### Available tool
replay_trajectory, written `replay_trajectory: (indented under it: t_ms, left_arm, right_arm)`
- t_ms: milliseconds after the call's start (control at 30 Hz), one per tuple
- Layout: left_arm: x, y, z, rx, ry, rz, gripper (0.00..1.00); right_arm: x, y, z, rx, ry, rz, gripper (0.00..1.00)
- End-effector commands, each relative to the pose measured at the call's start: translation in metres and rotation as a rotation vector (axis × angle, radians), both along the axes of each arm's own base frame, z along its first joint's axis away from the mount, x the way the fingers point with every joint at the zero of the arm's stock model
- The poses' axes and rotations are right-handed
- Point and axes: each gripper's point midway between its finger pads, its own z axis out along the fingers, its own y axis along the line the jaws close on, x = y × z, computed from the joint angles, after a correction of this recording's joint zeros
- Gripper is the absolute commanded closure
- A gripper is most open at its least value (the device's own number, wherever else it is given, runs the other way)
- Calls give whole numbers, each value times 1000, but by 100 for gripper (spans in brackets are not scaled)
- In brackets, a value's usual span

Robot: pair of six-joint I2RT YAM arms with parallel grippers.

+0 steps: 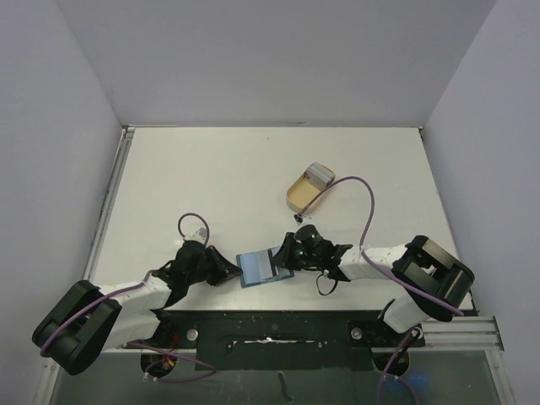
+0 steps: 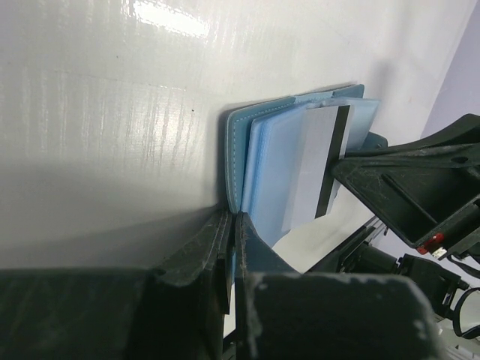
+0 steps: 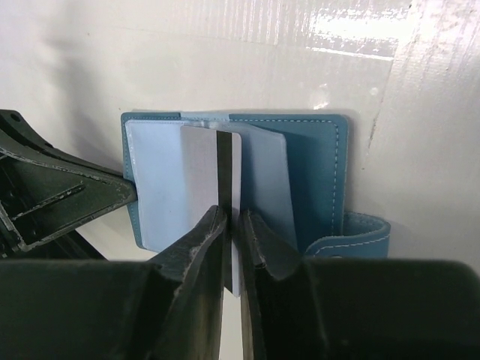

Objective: Put the credit cards into the card holder
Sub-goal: Insert the credit card into the card holder.

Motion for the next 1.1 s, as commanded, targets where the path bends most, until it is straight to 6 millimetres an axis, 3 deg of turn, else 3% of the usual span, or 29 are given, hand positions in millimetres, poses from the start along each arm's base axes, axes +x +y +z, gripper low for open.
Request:
replay_trajectory:
  t_ms: [0,133,233,1067]
  left_arm:
    - [0,-4,2,-18,-14,-11,100]
    - [1,-4,3,-16,-16,-12,100]
    - [2,-4,3,-10,-15,-14,100]
    - [7,-12,2,-3,-10,-45,100]
  right_arm:
    - [1,4,2,-36,-21,18,83]
    - [2,-3,8,-100,-32,16,63]
    - [6,-3,13,-119,-51,22,56]
    - [-1,61,34,6,-70,195,52]
